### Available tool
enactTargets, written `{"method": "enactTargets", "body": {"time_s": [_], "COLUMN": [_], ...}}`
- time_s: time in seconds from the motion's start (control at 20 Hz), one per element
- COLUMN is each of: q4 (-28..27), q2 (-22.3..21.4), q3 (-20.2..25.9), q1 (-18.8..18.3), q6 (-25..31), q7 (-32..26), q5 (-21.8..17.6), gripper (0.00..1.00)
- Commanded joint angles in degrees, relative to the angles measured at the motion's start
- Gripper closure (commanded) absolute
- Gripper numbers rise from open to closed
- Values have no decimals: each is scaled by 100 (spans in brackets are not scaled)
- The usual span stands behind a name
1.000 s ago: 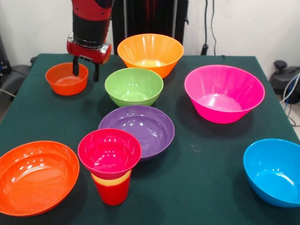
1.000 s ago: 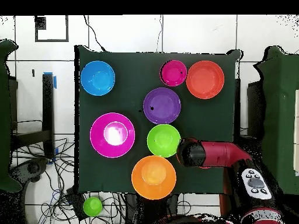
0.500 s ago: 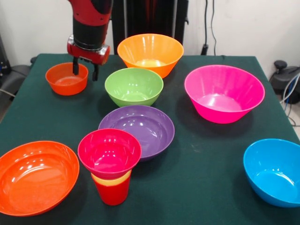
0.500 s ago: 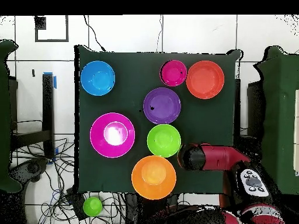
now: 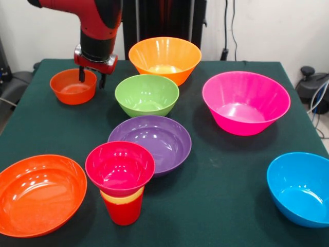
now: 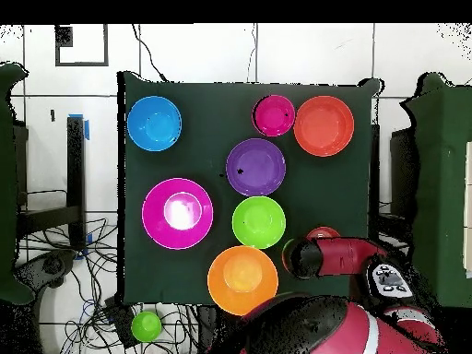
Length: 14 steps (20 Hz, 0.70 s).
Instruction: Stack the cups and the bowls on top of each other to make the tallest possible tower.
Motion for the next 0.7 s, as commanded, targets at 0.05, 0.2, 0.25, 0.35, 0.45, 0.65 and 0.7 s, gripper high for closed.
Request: {"method": "enactTargets", "body": {"time_s": [0.05,0.2,0.25,0.35,0.45,0.65,0.7], "q4": [-613,-595,-592,-525,-527,-535,-536], "q2": [460,453,449,394,388,342,298], "q3": [303,342,343,340,297,245,239], "q1": [197,164,165,152,198,267,289], "q6": [-796,-967,-1057,-1063,-1039,-1022,-981], "q7": [276,302,319,383,374,327,294], "q5": [-334,-330,-348,-243,-231,-198,-192], "gripper": [0,100,100,100,100,100,100]}}
